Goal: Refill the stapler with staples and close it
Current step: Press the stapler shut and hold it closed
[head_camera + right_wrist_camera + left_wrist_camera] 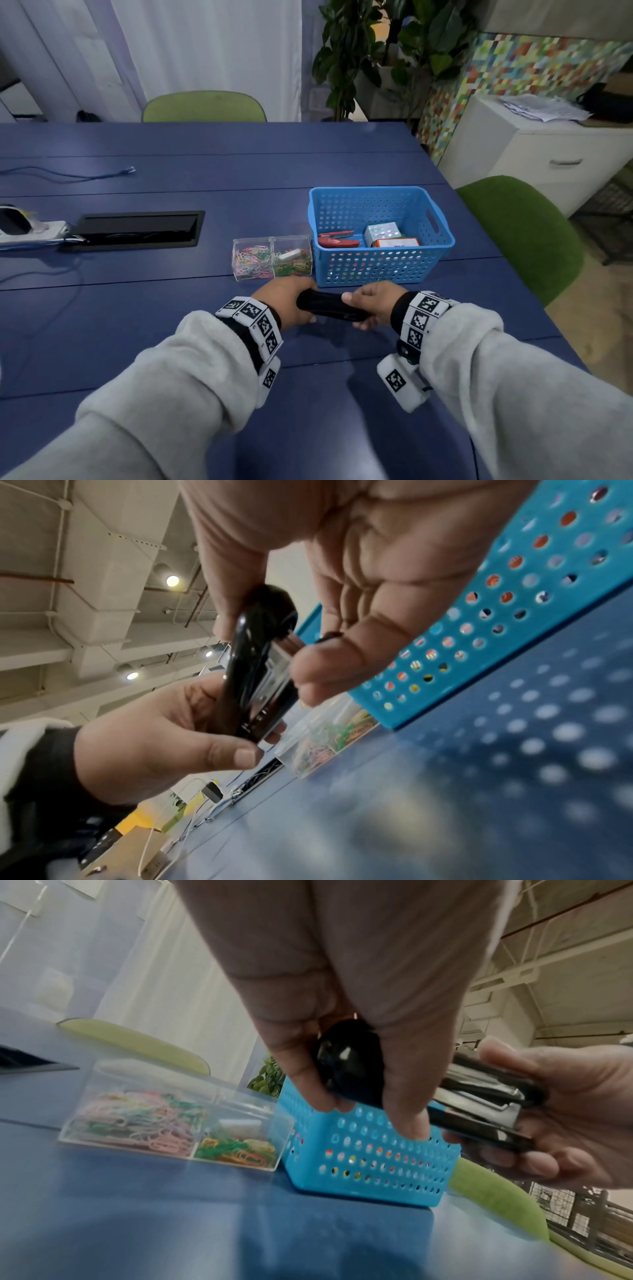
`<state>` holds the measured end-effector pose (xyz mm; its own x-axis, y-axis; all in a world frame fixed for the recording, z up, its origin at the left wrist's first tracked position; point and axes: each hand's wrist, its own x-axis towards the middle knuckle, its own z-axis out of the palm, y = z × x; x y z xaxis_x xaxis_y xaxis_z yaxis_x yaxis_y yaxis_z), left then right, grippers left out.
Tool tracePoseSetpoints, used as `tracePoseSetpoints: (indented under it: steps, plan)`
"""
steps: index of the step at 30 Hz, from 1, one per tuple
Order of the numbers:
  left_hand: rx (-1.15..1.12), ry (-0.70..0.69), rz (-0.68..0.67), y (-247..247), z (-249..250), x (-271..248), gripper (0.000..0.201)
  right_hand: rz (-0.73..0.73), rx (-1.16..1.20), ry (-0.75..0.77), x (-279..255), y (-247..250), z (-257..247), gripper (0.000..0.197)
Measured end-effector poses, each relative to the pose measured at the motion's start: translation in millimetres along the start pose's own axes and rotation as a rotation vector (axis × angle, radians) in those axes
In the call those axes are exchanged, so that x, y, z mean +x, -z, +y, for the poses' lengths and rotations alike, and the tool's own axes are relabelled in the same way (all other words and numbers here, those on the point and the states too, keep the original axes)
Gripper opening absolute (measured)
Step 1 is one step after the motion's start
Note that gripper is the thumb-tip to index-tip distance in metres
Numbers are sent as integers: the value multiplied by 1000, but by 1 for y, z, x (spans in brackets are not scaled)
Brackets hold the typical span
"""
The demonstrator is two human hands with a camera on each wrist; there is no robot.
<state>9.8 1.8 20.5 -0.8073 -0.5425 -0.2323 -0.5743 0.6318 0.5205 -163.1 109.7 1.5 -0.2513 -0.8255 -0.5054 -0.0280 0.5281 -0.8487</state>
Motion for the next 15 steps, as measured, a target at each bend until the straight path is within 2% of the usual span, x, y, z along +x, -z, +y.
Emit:
tracePoseSetpoints:
  steps: [5, 7, 9, 12, 15]
  plan:
    - [-11, -30, 5, 12, 14, -3, 37, -28, -27, 28, -15, 11, -12, 31]
    - [9, -29, 6, 14, 22, -5, 35, -13, -126, 44, -23, 13, -19, 29]
    - [23, -31, 10, 16, 31, -5, 33, 6, -319, 85, -33, 13, -30, 26]
    - [38, -30, 36, 21, 46, -5, 28, 35, -738, 162, -50, 18, -52, 18]
    - [40, -15, 81, 31, 63, -4, 28, 76, -1006, 201, -66, 23, -78, 41]
